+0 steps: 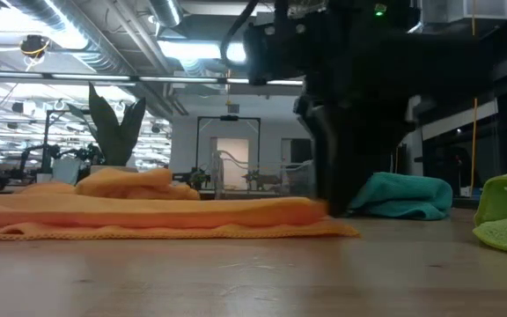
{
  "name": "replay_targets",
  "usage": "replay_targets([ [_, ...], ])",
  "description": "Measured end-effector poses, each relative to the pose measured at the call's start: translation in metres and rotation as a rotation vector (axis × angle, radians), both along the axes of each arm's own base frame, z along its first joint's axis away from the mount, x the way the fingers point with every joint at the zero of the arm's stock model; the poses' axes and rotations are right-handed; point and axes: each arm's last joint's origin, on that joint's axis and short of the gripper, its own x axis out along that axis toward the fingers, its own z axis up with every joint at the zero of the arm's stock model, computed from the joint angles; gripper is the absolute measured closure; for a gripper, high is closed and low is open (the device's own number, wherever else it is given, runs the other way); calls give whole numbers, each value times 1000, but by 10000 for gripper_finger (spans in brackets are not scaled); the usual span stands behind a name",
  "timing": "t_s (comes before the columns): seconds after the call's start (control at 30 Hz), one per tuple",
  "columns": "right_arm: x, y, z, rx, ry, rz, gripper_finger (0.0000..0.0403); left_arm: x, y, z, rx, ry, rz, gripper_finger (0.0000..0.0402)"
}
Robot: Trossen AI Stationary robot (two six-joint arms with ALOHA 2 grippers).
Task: Fold microfiber towels
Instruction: Fold the bottom orange microfiber towel
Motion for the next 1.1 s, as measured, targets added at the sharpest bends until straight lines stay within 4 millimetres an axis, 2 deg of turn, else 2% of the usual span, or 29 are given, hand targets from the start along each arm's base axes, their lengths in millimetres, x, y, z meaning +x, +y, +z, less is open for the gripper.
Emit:
replay_targets([
  [0.1, -1, 3, 7, 83, 57, 17, 234, -2, 0, 6, -46, 19, -26, 274],
  [0.33, 7, 6, 36, 106, 30, 22, 232, -7, 4, 25, -146, 14, 8, 265],
  [0.47, 15, 10, 43, 141, -56, 27, 236, -11, 2, 36, -277, 67, 89, 266],
  [0.6, 28, 15, 44, 161, -212, 24, 238, -14, -11, 50, -467, -12, 36, 267],
  [0.7, 42, 18, 40, 148, -428, -35, 237, -19, -15, 61, -482, -179, -15, 267],
  [0.83, 64, 20, 32, 240, -797, -157, 237, -25, -14, 68, -341, -433, -111, 267],
  [0.97, 81, 19, 1, 227, -937, -218, 237, -28, -12, 69, -195, -604, -156, 267],
  [1.1, 93, 16, -32, 160, -1081, -356, 237, -26, -11, 71, -132, -707, -147, 267],
])
